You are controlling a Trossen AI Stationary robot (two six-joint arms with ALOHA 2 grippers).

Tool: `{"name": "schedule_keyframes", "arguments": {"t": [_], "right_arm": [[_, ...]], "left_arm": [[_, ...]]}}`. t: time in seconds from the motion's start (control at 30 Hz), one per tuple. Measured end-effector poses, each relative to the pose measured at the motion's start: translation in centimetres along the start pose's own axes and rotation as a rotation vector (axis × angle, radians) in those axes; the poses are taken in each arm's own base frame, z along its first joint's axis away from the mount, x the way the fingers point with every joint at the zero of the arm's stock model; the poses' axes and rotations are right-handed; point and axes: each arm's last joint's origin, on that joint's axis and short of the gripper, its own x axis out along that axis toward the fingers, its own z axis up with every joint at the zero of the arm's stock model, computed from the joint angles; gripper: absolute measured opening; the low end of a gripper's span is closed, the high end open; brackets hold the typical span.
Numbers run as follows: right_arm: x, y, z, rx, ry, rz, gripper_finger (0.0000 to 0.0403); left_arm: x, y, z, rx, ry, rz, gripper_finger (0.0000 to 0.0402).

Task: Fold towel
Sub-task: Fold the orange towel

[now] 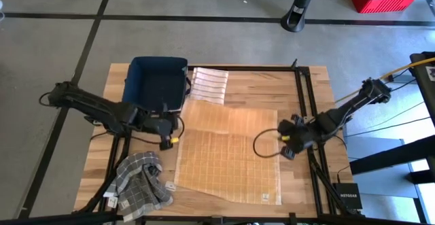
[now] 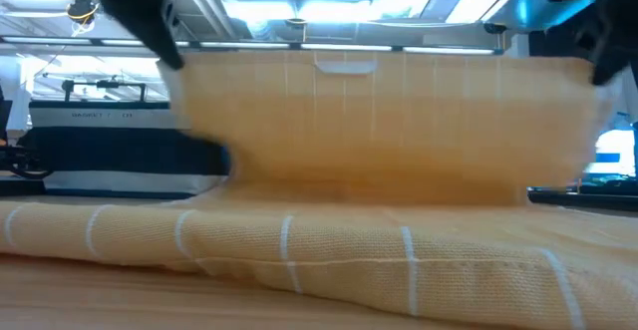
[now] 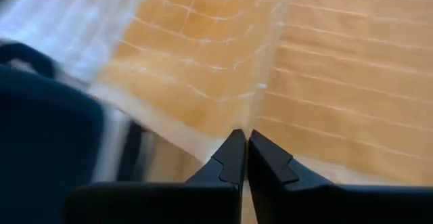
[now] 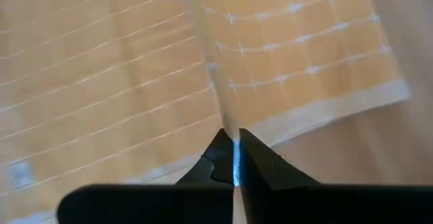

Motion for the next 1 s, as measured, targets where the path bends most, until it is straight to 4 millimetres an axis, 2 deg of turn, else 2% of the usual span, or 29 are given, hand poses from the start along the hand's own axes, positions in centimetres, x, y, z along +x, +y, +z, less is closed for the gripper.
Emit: {"name": "schedule_keyframes", "arguments": {"t": [0.23,0.63,0.73,0.87,1.0], "right_arm": [[1.6,1.9,-2.0,0.017,0.012,0.122,0.0005],[4.8,2.4,-3.0,-0.016,0.026,0.015,0.0041],[5.5,2.5,-3.3,-0.029,0.050,-0.018,0.0060],[5.9,2.7,-3.6,-0.026,0.145,0.002,0.0107],[5.6,3.1,-4.0,0.047,0.324,0.097,0.0153]], "left_arm": [[1.5,-2.7,-1.3,-0.016,-0.002,-0.123,0.0005],[5.1,-3.4,-3.8,-0.037,0.059,-0.093,0.0012],[5.6,-3.1,-4.1,-0.045,0.101,-0.075,0.0043],[5.7,-3.0,-4.3,-0.032,0.145,-0.095,0.0108],[4.5,-3.2,-3.3,-0.098,0.197,-0.228,0.0158]]}}
